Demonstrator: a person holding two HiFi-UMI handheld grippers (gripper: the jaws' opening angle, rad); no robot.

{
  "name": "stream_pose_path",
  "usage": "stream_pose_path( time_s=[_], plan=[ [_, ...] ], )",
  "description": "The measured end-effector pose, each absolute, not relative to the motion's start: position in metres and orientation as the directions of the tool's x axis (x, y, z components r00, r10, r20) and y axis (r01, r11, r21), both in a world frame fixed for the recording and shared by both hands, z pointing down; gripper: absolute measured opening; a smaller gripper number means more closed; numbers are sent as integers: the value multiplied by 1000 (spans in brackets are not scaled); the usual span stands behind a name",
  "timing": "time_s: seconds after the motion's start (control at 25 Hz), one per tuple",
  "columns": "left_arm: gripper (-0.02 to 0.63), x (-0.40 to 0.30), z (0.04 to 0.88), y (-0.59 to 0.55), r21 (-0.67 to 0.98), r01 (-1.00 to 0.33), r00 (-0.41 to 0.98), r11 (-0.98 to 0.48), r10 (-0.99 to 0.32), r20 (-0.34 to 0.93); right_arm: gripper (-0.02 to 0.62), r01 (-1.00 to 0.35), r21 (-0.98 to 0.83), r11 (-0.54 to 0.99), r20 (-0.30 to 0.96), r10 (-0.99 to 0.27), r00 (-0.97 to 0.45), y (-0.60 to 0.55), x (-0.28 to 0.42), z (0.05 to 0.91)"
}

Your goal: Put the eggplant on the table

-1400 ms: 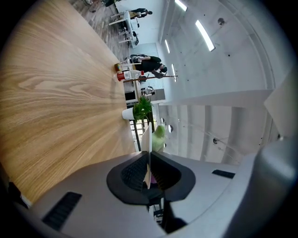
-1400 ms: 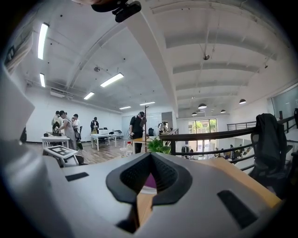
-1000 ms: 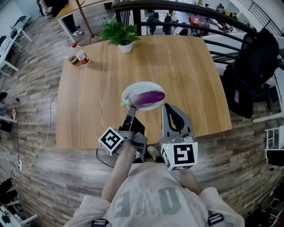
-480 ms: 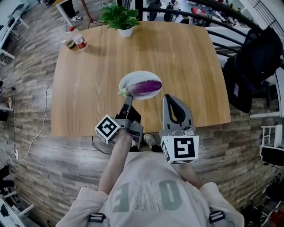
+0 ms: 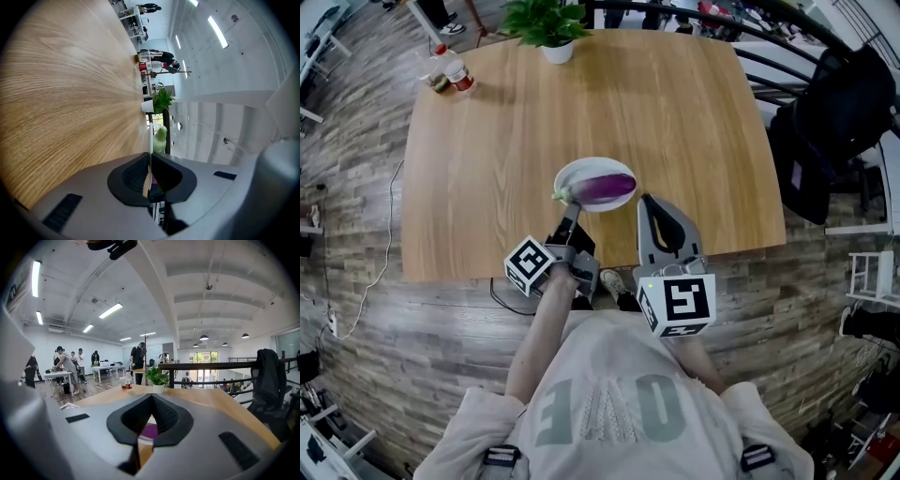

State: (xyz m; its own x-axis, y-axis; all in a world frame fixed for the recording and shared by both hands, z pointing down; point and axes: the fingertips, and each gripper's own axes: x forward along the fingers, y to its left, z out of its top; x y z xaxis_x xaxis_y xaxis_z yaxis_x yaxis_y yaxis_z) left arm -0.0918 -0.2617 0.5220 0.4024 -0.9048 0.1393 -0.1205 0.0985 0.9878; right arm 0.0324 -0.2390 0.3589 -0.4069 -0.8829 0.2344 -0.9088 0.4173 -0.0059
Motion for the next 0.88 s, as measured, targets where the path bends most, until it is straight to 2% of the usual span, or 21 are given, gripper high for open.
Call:
stream_pose_path(
  time_s=[0.56, 0.88],
  plan=[
    [21, -91, 566, -260, 977, -172, 436, 130, -879, 194, 18, -929, 20, 370, 281, -894, -350, -241, 51, 375],
    [21, -88, 589, -252, 970, -126, 421, 208, -874, 242, 18, -937, 32, 349, 281, -903, -327, -238, 60, 373]
  ],
)
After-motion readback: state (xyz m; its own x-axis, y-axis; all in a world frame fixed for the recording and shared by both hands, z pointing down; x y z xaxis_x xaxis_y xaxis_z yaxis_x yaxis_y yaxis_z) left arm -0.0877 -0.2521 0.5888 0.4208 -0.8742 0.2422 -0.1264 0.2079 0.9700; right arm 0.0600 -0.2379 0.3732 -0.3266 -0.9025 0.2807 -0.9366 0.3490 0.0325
